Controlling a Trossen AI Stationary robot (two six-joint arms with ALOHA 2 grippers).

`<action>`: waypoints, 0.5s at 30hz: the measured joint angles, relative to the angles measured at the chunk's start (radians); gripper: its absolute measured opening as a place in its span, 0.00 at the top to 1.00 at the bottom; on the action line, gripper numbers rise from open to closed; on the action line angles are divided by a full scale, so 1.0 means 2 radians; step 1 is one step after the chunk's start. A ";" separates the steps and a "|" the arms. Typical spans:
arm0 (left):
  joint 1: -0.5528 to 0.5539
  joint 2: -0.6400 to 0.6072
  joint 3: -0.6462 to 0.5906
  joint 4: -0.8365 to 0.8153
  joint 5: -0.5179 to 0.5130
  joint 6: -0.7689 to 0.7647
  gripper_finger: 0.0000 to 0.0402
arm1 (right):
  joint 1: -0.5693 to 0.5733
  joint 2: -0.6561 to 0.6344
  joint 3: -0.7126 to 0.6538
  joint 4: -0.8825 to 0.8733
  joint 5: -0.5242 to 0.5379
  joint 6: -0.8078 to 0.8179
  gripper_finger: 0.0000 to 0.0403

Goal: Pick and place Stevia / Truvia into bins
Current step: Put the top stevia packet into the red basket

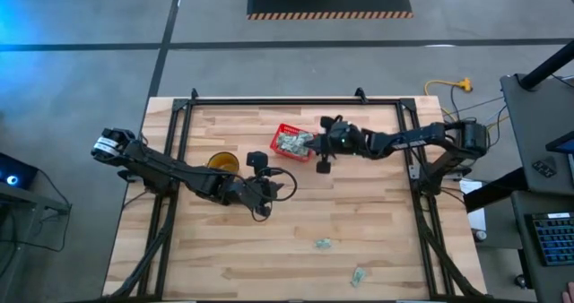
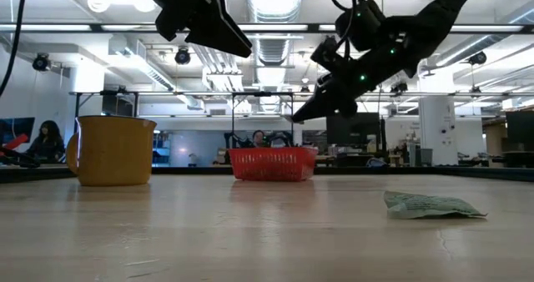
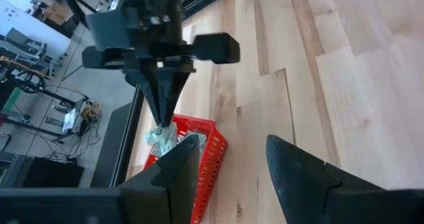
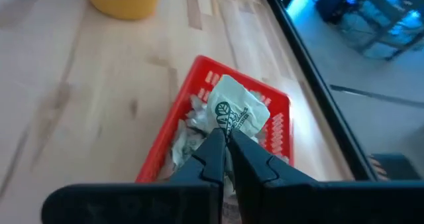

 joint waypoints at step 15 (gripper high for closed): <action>0.000 0.000 0.000 0.001 -0.001 0.000 0.60 | -0.038 0.015 0.000 0.002 -0.057 0.029 0.81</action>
